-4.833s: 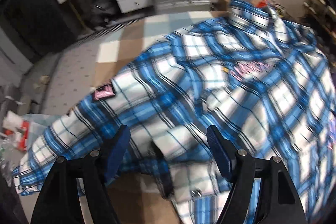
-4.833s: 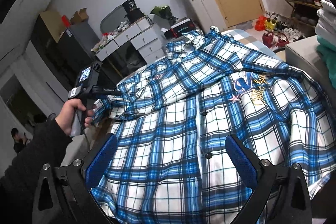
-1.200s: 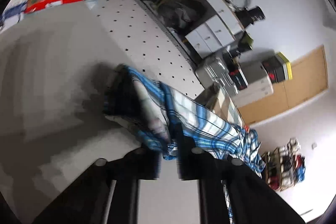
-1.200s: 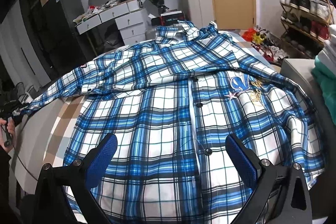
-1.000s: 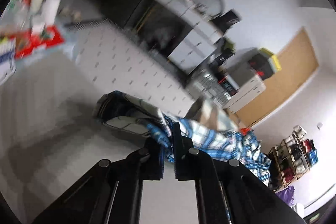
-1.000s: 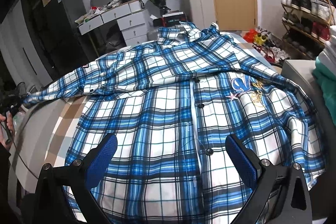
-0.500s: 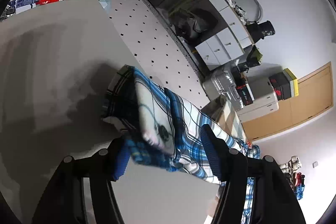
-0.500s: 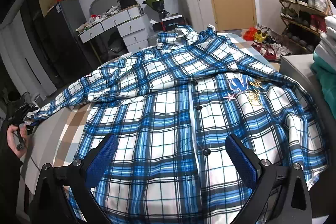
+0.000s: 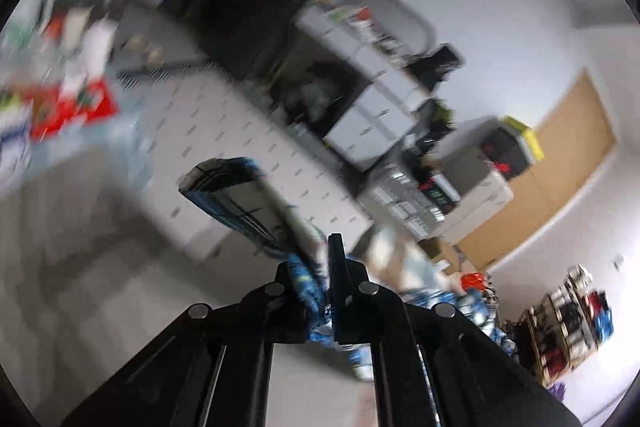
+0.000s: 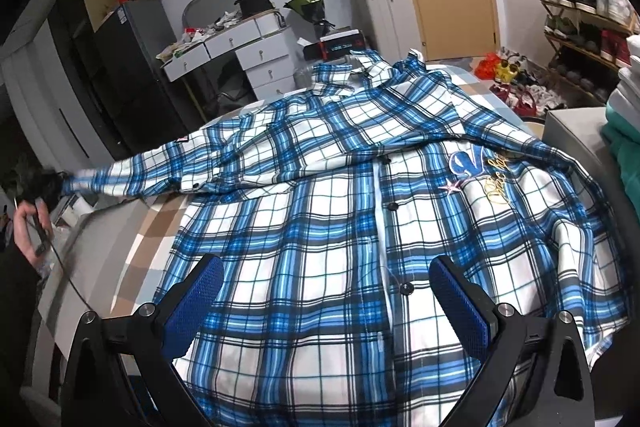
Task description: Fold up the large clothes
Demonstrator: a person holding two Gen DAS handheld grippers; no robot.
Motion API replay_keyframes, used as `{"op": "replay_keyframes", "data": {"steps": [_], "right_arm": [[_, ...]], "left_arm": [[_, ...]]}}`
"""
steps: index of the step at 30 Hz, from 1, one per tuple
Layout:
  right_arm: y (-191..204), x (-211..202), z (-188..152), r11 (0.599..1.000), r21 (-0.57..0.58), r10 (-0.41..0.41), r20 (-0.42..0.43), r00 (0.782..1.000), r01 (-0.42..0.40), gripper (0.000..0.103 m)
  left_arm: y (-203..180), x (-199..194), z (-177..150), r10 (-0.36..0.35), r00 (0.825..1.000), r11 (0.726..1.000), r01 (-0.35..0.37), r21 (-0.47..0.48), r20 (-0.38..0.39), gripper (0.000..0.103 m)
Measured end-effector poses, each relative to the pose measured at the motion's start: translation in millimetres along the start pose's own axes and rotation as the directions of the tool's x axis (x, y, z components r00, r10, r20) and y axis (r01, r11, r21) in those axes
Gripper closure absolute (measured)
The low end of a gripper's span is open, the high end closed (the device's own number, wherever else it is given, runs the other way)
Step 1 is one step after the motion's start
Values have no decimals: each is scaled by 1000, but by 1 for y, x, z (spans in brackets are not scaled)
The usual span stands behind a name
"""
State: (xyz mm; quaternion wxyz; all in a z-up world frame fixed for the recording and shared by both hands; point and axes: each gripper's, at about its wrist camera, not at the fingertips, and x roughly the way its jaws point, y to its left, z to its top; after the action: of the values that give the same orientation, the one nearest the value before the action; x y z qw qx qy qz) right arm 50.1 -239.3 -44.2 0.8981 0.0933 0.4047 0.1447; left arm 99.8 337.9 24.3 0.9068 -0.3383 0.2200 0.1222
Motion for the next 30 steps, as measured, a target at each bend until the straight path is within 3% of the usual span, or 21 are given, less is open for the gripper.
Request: {"op": "replay_keyframes", "data": {"steps": [3, 5, 6, 7, 10, 11, 13, 16, 18, 19, 20, 22, 23, 24, 25, 27, 30], "right_arm": [[-3, -3, 1, 1000, 14, 14, 4, 1000, -14, 0], [-7, -6, 2, 999, 28, 23, 11, 1000, -23, 0], [-8, -8, 2, 999, 32, 23, 15, 1000, -23, 0], [-10, -10, 2, 999, 37, 20, 20, 1000, -21, 0], [-22, -15, 2, 997, 74, -3, 29, 1000, 0, 0], [-28, -16, 2, 995, 96, -5, 28, 1000, 2, 0], [-36, -17, 3, 992, 124, -14, 26, 1000, 10, 0], [-46, -21, 2, 991, 130, -21, 36, 999, 17, 0], [-49, -21, 2, 991, 132, -16, 29, 999, 12, 0], [-49, -19, 2, 991, 137, -3, 21, 1000, 0, 0], [-49, -17, 2, 990, 141, 10, 14, 1000, -12, 0], [-43, -11, 3, 990, 134, 48, -1, 999, -48, 0], [-38, -7, 5, 990, 123, 74, -13, 997, -72, 0], [-29, 0, 11, 988, 108, 119, -34, 992, -114, 0], [-22, 5, 17, 982, 102, 161, -43, 986, -156, 0], [-1, 21, 37, 950, 99, 303, -57, 951, -297, 0], [42, 63, 71, 912, 40, 409, -95, 907, -407, 0]], "left_arm": [[-62, -19, 13, -97, 994, 992, 92, 88, 48, 101], [-127, -34, 14, -178, 983, 968, 165, 190, 51, 102], [-151, -39, 10, -200, 979, 955, 184, 232, 48, 102], [-185, -43, 5, -217, 976, 947, 213, 242, -12, 102], [-277, -43, -30, -306, 944, 870, 329, 367, -121, 102], [-305, -38, -48, -322, 931, 836, 364, 411, -171, 102], [-346, -29, -85, -308, 920, 793, 389, 470, -241, 102], [-361, -22, -129, -308, 887, 773, 444, 452, -345, 102], [-352, -29, -150, -313, 860, 748, 484, 454, -402, 102], [-342, -36, -159, -309, 856, 744, 490, 454, -415, 101], [-331, -40, -163, -295, 858, 751, 480, 453, -421, 94], [-301, -55, -166, -278, 875, 781, 446, 437, -396, 61], [-292, -61, -164, -273, 889, 798, 423, 429, -368, 31], [-275, -74, -161, -269, 916, 829, 378, 413, -298, 15], [-245, -94, -160, -258, 948, 861, 313, 401, -186, 13], [-212, -119, -160, -161, 986, 911, 164, 377, -41, 12], [-169, -135, -160, -43, 997, 965, 24, 262, 65, 12]]}}
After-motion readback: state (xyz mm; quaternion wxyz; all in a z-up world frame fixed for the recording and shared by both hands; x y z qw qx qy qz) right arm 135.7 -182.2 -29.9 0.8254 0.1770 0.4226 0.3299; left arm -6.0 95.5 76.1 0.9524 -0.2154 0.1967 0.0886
